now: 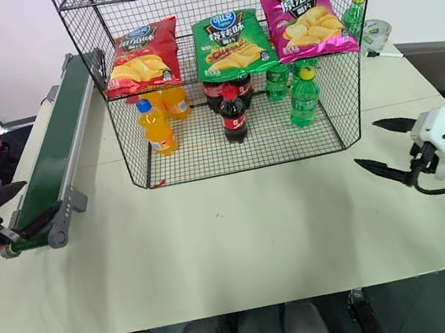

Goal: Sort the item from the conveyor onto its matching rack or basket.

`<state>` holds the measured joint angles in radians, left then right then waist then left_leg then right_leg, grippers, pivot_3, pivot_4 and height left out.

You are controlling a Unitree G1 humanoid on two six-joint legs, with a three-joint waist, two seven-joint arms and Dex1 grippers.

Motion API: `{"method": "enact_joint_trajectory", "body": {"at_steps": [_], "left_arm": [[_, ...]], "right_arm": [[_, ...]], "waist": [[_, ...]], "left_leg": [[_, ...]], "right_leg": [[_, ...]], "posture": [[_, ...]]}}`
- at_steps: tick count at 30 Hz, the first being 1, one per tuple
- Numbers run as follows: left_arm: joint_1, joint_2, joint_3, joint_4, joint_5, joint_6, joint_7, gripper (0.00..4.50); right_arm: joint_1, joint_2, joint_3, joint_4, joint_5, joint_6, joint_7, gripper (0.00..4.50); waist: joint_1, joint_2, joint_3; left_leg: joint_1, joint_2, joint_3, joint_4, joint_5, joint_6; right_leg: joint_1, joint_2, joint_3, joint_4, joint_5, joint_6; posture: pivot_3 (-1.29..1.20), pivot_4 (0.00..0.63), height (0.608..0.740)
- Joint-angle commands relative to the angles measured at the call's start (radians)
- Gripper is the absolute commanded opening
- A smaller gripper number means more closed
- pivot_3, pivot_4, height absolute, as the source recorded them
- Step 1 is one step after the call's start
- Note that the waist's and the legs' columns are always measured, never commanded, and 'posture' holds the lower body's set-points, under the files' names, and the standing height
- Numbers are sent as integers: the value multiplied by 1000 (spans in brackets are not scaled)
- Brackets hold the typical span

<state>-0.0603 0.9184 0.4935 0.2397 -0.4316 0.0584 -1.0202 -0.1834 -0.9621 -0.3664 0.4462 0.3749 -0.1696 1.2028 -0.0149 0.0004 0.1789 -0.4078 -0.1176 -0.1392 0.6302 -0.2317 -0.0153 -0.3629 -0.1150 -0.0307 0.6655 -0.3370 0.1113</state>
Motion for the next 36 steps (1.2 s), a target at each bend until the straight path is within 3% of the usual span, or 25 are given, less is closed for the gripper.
{"method": "enact_joint_trajectory", "body": {"at_steps": [1,9,14,26,36], "left_arm": [[-51,38,22,113,22,-93,-42,4444],[-140,85,-7,308,53,-184,-124,4444],[-179,94,22,366,2,-150,-192,4444],[-127,17,21,266,-6,-239,-153,4444],[-104,-9,18,172,-42,-164,-139,4444]], "right_arm": [[-24,-43,-47,30,12,-29,21,4500],[-36,-75,-59,74,0,-45,22,4500],[-50,-52,-47,60,-2,-31,2,4500],[-68,36,9,-78,13,30,-48,4500],[-58,79,21,-137,26,59,-66,4500]], "waist": [[-4,0,0],[-4,0,0],[-2,0,0],[-3,0,0],[-2,0,0]], "left_leg": [[0,0,0,-1,0,0],[0,1,1,-1,0,0],[0,1,1,0,0,0],[-1,2,2,0,0,0],[0,2,2,0,0,0]], "right_leg": [[0,0,0,0,0,0],[-1,1,1,0,0,0],[-1,1,1,1,0,0],[-2,1,2,1,0,0],[-2,1,2,1,0,0]], "posture": [[0,150,740],[0,150,740],[0,150,740],[0,150,740],[0,150,740]]}}
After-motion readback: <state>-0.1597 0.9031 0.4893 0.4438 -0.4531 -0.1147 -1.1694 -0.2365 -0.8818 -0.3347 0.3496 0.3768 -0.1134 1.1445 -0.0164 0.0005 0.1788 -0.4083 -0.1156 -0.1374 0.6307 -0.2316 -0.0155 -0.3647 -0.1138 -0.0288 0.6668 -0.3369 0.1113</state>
